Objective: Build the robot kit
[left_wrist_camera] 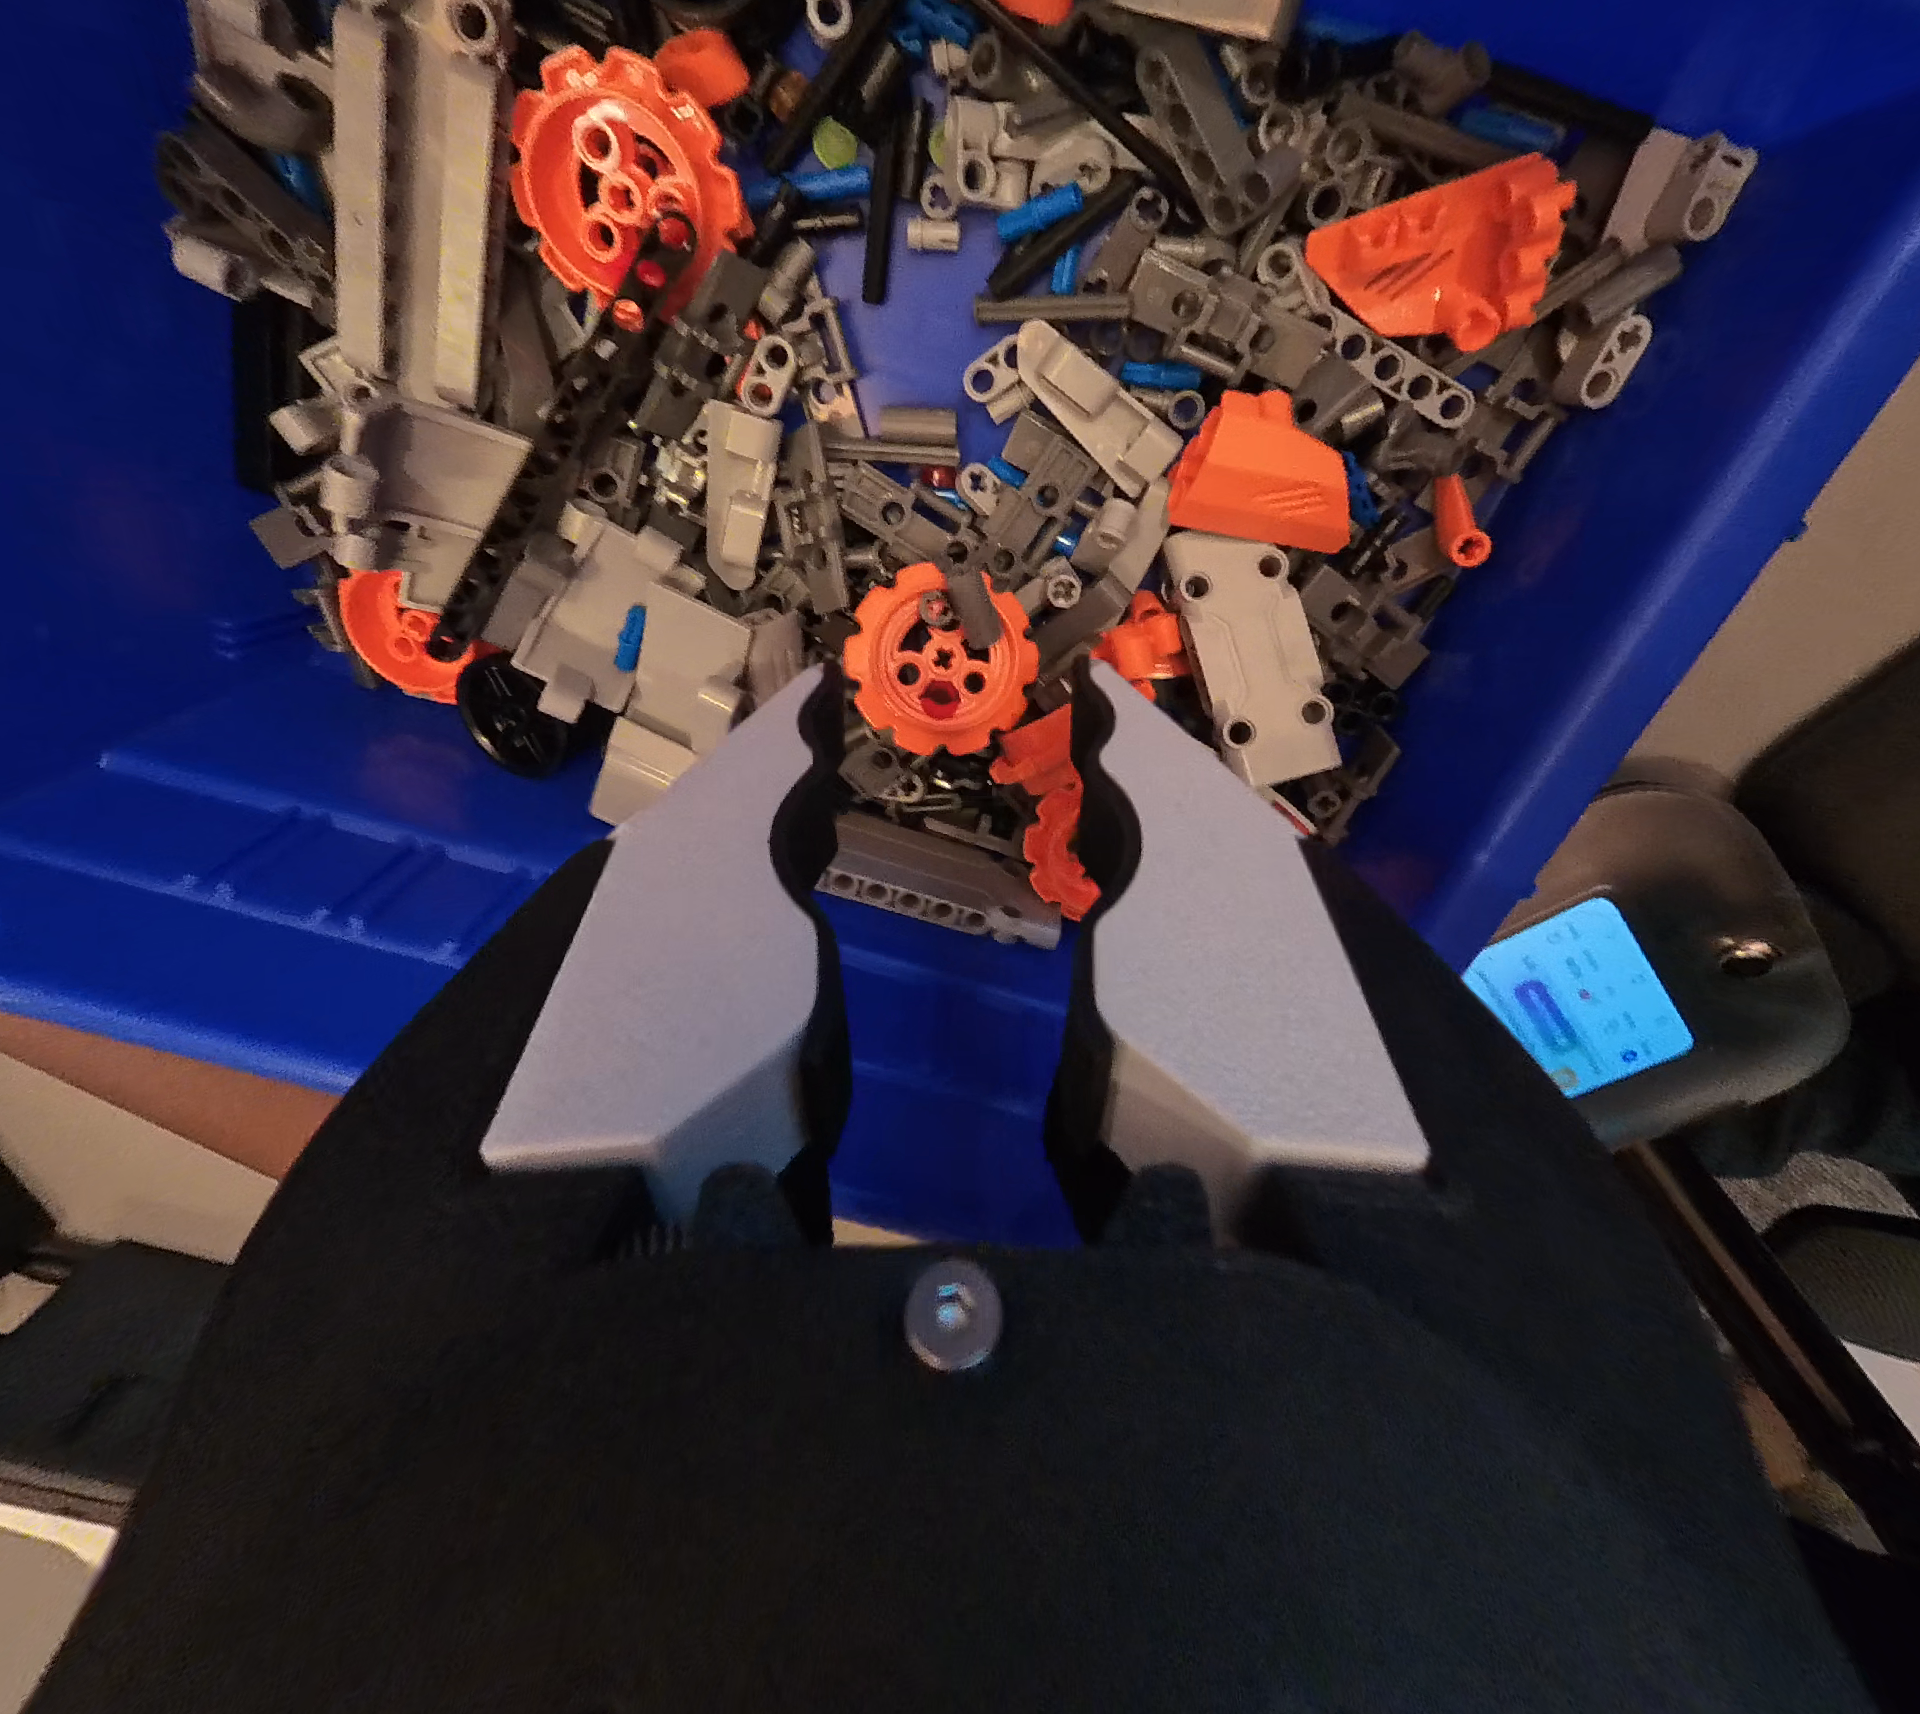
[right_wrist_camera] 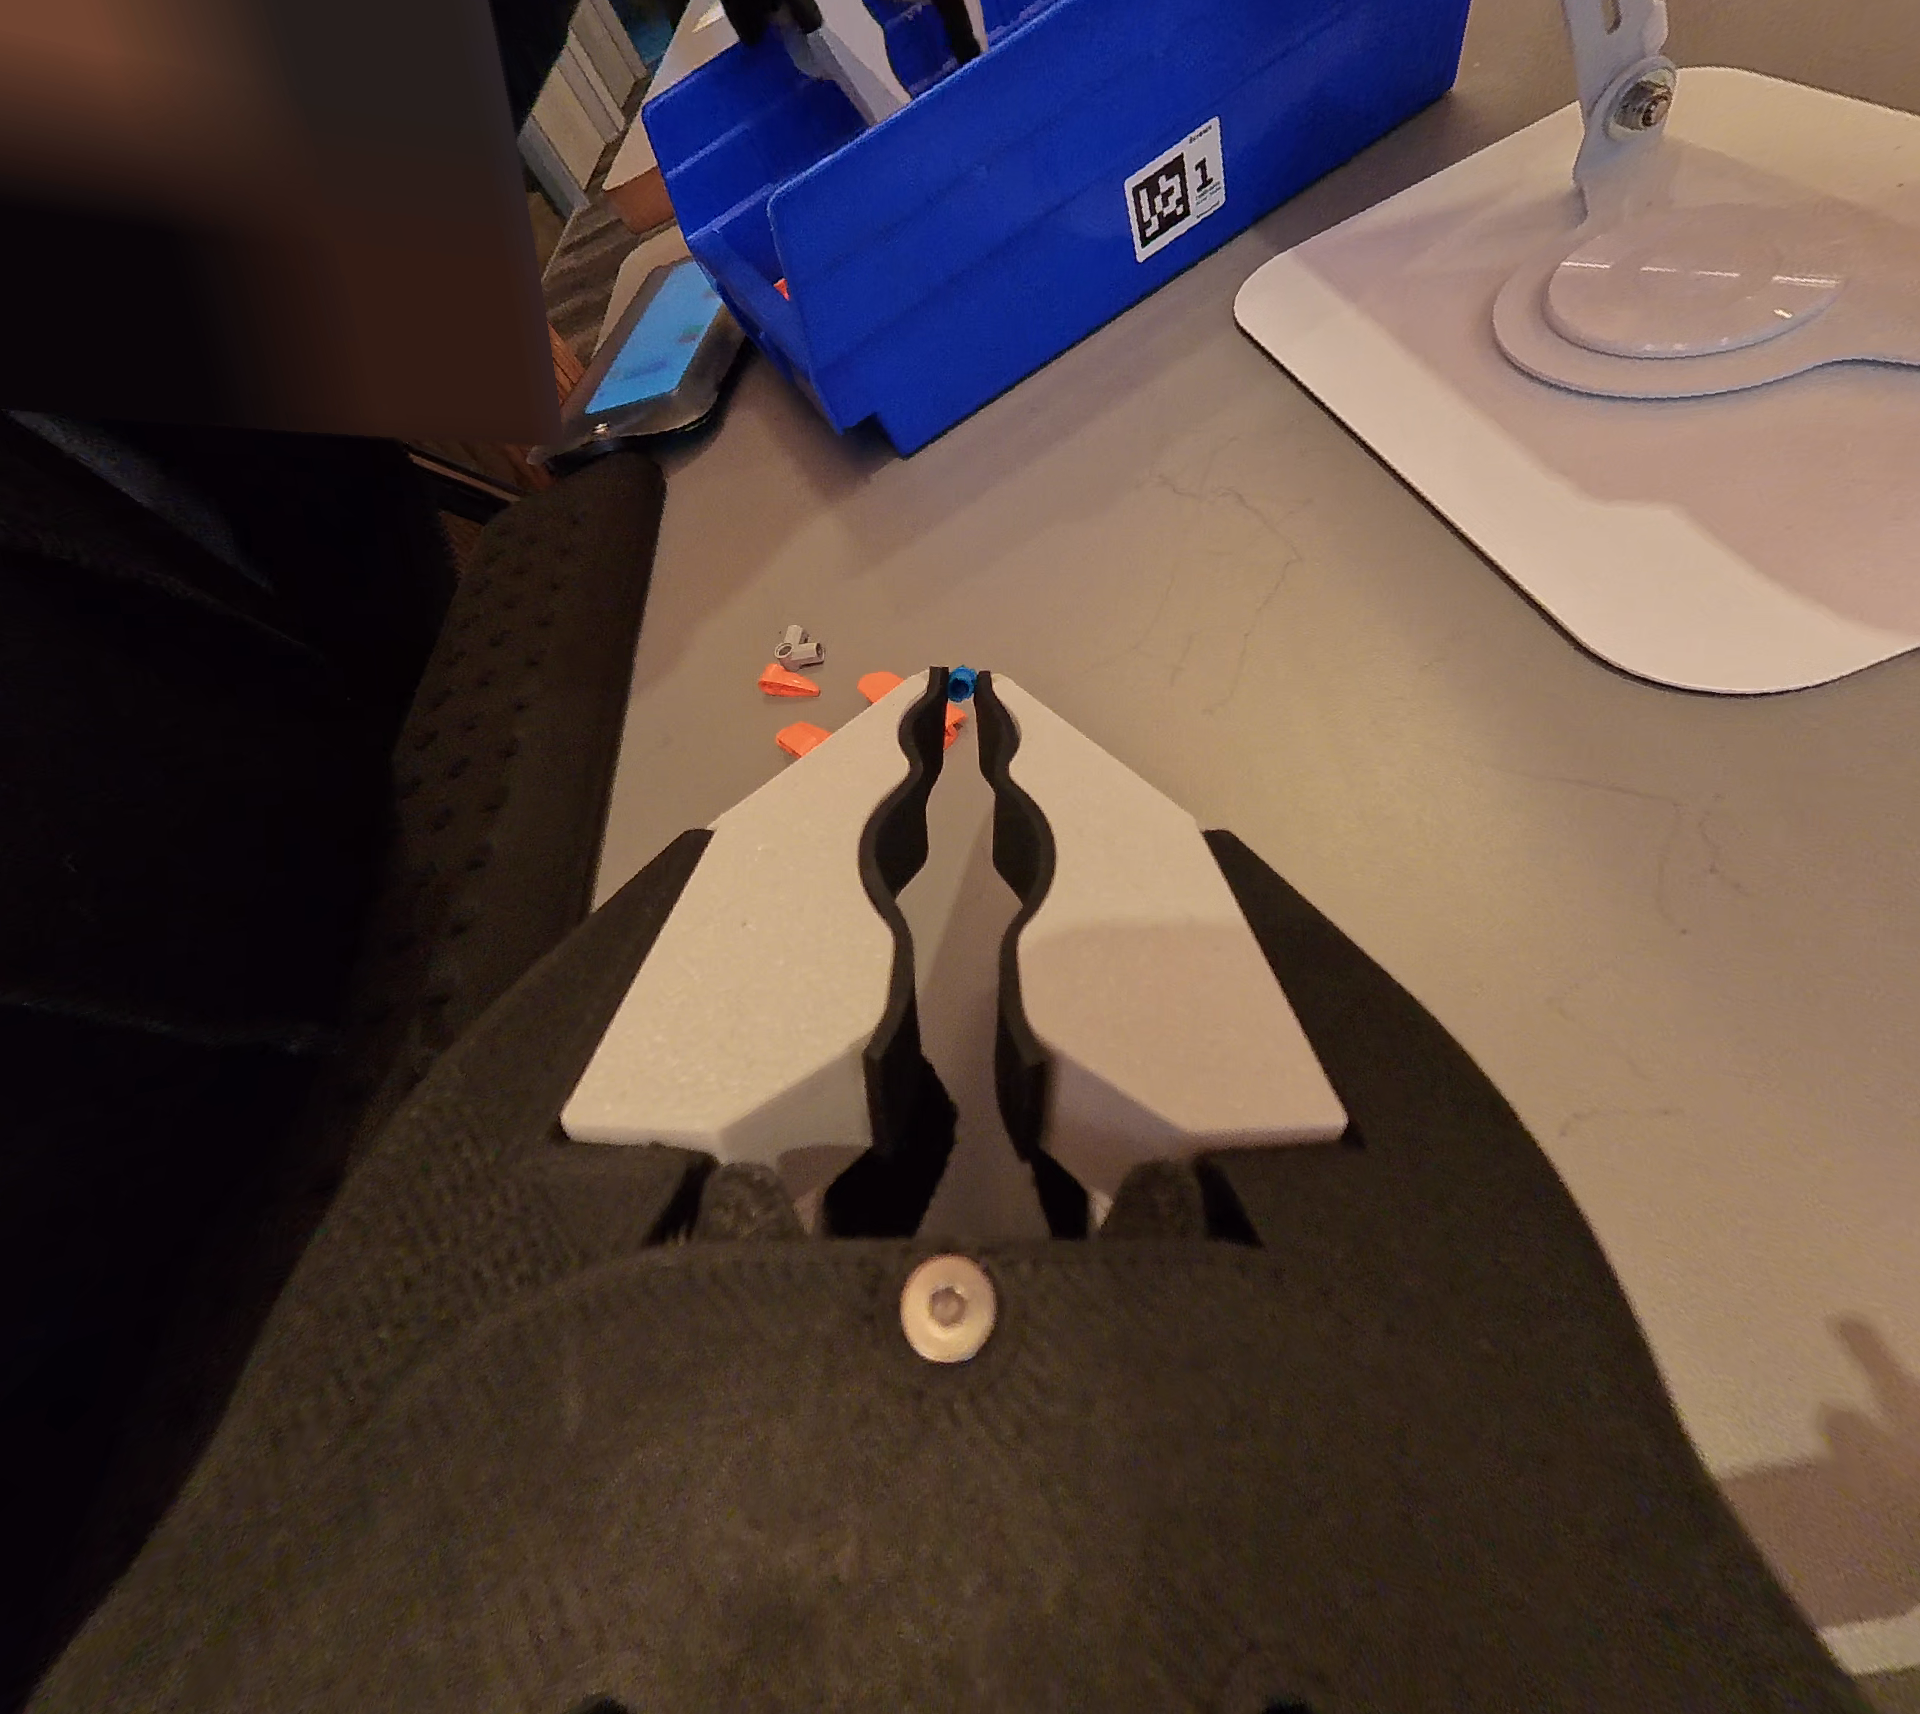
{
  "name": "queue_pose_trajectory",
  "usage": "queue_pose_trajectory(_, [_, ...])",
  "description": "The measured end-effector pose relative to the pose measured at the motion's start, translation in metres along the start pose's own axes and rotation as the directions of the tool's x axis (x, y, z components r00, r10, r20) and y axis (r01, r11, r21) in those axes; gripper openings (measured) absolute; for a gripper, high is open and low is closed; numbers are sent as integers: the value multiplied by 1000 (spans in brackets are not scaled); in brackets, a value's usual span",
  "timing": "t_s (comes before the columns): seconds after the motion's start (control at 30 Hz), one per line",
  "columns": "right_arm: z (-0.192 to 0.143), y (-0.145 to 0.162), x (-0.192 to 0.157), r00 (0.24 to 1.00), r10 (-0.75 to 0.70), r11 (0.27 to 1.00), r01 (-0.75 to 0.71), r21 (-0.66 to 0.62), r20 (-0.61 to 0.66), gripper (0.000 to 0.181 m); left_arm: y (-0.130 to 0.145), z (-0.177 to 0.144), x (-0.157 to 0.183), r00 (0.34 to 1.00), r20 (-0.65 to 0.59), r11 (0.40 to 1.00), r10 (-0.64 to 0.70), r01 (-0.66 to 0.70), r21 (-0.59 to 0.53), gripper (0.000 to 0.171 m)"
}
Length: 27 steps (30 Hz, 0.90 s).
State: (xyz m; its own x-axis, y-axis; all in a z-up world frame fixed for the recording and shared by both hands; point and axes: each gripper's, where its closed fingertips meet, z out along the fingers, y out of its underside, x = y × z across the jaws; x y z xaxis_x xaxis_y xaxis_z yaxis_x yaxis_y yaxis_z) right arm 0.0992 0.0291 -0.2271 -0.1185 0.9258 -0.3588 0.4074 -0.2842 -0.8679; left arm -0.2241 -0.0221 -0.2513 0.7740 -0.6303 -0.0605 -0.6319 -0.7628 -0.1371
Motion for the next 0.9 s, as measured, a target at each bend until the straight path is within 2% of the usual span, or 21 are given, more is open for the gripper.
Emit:
queue_pose_trajectory(0.27, [0, 1, 1, 1000, 0, 1000, 0, -3, -3, 3, -37, 8, -3, 995, 36, 990, 98, -101, 96, 41])
queue_pose_trajectory(0.5, [1, 1, 1, 1000, 0, 1000, 0, -5, -3, 3, -70, 31, 15, 982, -34, 975, 186, -180, 133, 48])
queue_pose_trajectory(0.7, [1, 2, 1, 1000, 3, 1000, -3, -6, -2, 3, -88, 41, 21, 980, -121, 975, 161, -139, 171, 55])
queue_pose_trajectory(0.77, [1, 2, 1, 1000, 3, 1000, -3, -7, -3, 3, -89, 42, 24, 976, -148, 974, 160, -132, 181, 43])
queue_pose_trajectory(0.83, [1, 2, 1, 1000, 3, 1000, -3, -7, -2, 3, -88, 43, 25, 976, -157, 975, 153, -123, 186, 42])
queue_pose_trajectory(0.9, [2, 3, 1, 1000, 4, 1000, -4, -9, -2, 3, -86, 44, 28, 972, -185, 976, 147, -111, 190, 31])
